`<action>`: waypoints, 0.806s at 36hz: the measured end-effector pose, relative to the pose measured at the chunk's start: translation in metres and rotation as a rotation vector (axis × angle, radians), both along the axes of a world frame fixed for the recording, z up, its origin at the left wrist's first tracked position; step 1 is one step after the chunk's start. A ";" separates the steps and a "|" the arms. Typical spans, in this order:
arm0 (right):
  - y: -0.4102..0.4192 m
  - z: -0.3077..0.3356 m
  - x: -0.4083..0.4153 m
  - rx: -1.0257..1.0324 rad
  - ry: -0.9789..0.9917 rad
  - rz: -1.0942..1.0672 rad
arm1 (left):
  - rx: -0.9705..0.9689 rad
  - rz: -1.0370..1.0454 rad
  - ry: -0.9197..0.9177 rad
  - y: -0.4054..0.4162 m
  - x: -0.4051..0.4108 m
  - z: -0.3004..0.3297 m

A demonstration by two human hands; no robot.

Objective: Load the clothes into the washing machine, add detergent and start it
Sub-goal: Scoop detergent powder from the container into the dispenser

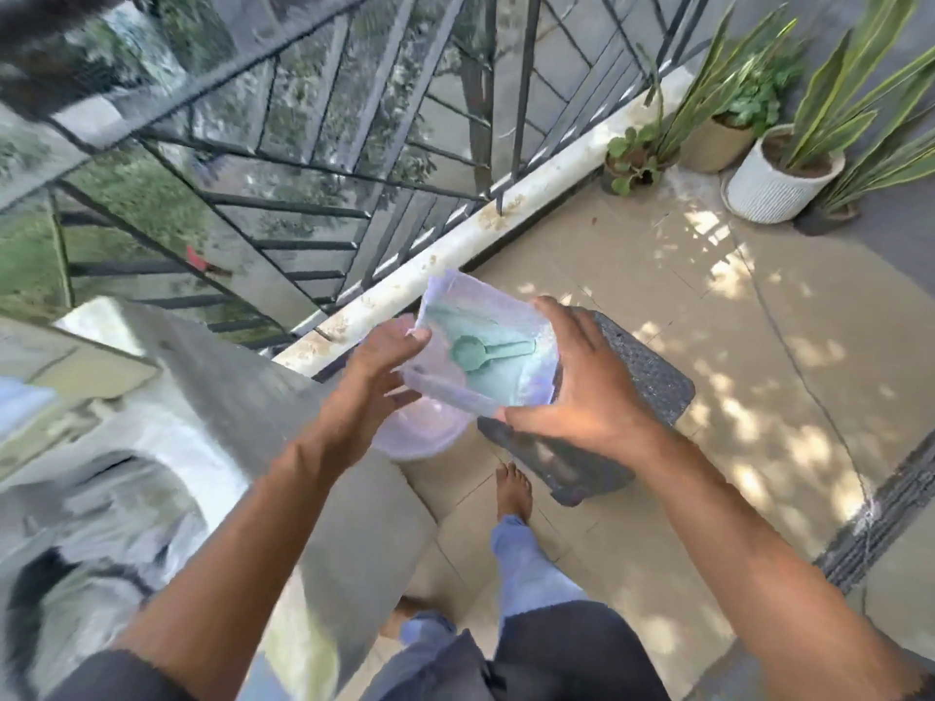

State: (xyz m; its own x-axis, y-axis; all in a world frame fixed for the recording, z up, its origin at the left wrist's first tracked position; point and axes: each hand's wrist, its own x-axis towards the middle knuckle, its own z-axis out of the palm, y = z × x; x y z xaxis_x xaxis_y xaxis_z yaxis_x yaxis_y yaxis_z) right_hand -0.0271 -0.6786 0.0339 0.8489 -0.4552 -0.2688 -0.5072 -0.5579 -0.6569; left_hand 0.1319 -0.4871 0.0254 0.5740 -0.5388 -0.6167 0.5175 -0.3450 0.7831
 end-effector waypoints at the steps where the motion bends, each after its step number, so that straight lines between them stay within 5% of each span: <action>1: 0.008 0.008 0.003 0.003 -0.013 0.026 | -0.003 0.020 -0.026 0.011 0.001 0.009; 6: 0.054 0.051 0.011 0.041 -0.027 0.096 | 0.007 0.158 -0.163 0.072 -0.002 0.049; 13: 0.133 0.121 0.026 -0.216 -0.512 0.117 | -0.025 0.337 -0.290 0.151 -0.015 0.093; 20: 0.212 0.122 0.076 -0.310 -0.220 0.468 | -0.004 0.522 -0.363 0.222 -0.030 0.115; 29: 0.311 0.096 0.129 -0.584 -0.078 0.775 | 0.043 0.668 -0.343 0.303 -0.037 0.107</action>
State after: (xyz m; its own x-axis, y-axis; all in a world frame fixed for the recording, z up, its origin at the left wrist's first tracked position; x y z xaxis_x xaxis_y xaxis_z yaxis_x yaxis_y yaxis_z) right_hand 0.1014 -0.3674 0.1296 0.9751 0.1936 -0.1084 0.1712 -0.9673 -0.1870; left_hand 0.0951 -0.1844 0.1327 0.9339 0.0123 -0.3574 0.3573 -0.0769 0.9308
